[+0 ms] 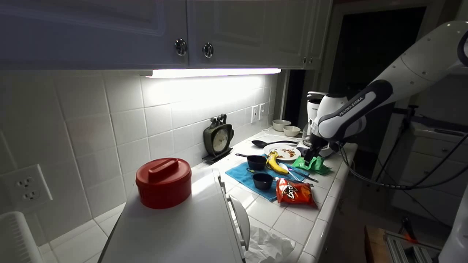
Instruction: Move all the small green packets to the left edge of the blue towel and move the doritos to the right edge of the towel
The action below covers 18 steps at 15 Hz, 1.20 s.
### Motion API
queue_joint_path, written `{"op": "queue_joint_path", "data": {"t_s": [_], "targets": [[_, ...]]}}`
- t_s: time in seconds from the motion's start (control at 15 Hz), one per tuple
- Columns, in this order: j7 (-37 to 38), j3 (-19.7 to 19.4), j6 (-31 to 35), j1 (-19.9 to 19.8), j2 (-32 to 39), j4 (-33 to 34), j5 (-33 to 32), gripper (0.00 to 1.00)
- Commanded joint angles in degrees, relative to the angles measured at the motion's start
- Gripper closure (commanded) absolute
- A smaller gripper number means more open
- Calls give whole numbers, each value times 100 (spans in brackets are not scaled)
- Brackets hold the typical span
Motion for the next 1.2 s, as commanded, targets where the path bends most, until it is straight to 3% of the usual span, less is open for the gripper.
{"op": "queue_joint_path", "data": {"t_s": [0.0, 0.33, 0.4, 0.47, 1.07, 1.13], "targets": [[644, 168, -41, -131, 228, 187, 78, 0], [994, 242, 41, -136, 347, 158, 130, 0], [1055, 240, 66, -139, 368, 161, 92, 19], [1062, 248, 68, -144, 378, 161, 110, 28], [1086, 258, 121, -181, 479, 168, 79, 92], [1080, 257, 123, -182, 471, 166, 72, 95]]}}
